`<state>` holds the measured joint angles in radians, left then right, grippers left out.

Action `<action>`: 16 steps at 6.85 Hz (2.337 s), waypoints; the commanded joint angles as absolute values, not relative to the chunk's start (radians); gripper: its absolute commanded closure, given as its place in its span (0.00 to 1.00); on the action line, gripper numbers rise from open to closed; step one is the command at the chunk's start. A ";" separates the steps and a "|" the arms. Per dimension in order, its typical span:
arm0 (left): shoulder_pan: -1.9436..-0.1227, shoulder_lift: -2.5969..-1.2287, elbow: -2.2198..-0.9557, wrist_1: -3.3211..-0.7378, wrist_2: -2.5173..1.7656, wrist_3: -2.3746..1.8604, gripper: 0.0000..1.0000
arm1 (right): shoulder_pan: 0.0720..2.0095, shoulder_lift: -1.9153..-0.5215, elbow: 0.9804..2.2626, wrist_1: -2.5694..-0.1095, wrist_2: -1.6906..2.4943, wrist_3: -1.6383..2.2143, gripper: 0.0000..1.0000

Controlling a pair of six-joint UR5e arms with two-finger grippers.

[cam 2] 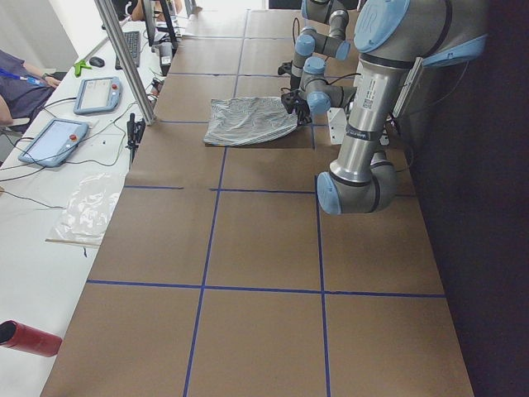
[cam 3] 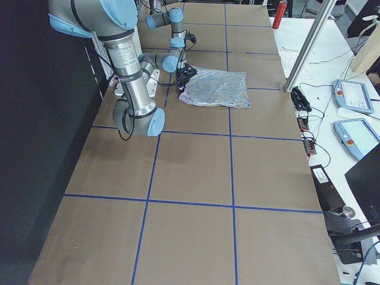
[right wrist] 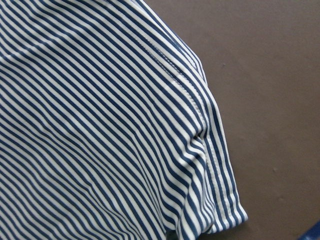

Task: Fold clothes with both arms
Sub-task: 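Lift the near edge with both grippers and fold it toward the far edge, then release the shirt and raise both grippers away from it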

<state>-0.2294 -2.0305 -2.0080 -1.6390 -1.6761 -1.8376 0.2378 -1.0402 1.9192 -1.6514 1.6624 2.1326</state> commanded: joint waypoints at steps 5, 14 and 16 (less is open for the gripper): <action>-0.288 -2.001 -2.148 -1.605 -1.680 -1.844 1.00 | 0.334 -1.046 1.974 -1.649 1.678 1.984 1.00; -0.542 -2.092 -1.844 -1.810 -1.697 -1.886 0.74 | 0.560 -0.804 1.488 -1.382 1.669 1.746 1.00; -0.709 -2.274 -1.589 -1.833 -1.704 -1.824 0.00 | 0.656 -0.697 1.339 -1.378 1.672 1.662 0.00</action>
<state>-0.6136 -2.1846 -1.7153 -1.8246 -1.6991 -1.8640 0.6030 -0.7667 1.4340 -1.3802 1.6697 1.7199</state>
